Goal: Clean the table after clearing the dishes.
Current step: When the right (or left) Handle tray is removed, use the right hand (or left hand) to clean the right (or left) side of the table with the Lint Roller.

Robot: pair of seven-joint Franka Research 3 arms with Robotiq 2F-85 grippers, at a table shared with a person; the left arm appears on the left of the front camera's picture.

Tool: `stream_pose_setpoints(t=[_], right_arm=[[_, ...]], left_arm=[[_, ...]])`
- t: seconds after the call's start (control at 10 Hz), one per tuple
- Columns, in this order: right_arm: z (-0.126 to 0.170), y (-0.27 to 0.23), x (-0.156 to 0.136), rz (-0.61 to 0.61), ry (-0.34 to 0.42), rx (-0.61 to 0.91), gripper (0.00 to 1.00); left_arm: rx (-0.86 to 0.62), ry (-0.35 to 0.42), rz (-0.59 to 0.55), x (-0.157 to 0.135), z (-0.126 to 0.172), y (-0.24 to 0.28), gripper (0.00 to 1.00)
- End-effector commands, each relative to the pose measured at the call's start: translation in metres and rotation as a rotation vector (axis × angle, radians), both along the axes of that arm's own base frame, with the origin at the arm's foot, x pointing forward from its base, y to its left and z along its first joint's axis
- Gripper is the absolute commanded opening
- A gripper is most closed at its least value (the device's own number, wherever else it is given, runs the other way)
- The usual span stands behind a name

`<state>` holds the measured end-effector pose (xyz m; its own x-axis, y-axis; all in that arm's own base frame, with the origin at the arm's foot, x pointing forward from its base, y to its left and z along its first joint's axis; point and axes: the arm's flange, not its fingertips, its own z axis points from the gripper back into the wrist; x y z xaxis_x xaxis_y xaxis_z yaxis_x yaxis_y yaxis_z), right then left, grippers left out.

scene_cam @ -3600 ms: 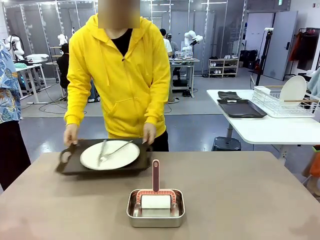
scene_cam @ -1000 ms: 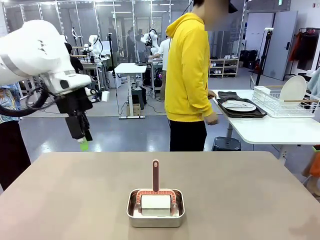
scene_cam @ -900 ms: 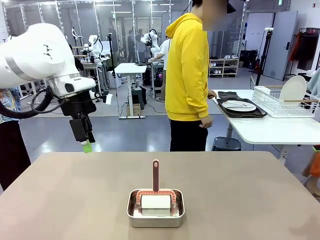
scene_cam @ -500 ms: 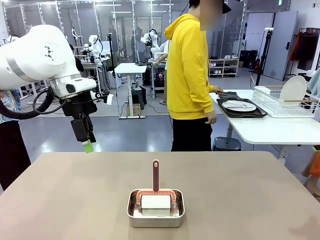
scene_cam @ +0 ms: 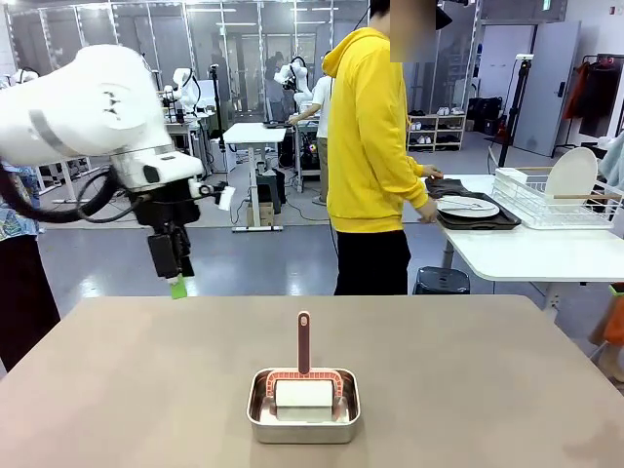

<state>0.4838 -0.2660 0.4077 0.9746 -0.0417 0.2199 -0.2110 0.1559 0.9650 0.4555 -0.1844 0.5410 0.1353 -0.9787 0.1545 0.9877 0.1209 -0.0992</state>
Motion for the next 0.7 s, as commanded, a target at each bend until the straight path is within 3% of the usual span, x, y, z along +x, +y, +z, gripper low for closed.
stream_pose_setpoints(t=[0.0, 0.2, 0.6], right_arm=[[0.003, 0.005, -0.006, 0.003, 0.004, -0.005, 0.96], [0.003, 0.005, -0.006, 0.003, 0.004, -0.005, 0.96], [0.003, 0.005, -0.006, 0.003, 0.004, -0.005, 0.96]], left_arm=[[0.113, -0.049, -0.079, 0.02, 0.007, -0.051, 1.0], [0.174, -0.084, -0.134, 0.028, 0.012, -0.103, 1.0], [0.171, -0.045, -0.188, 0.031, 0.003, -0.162, 1.0]])
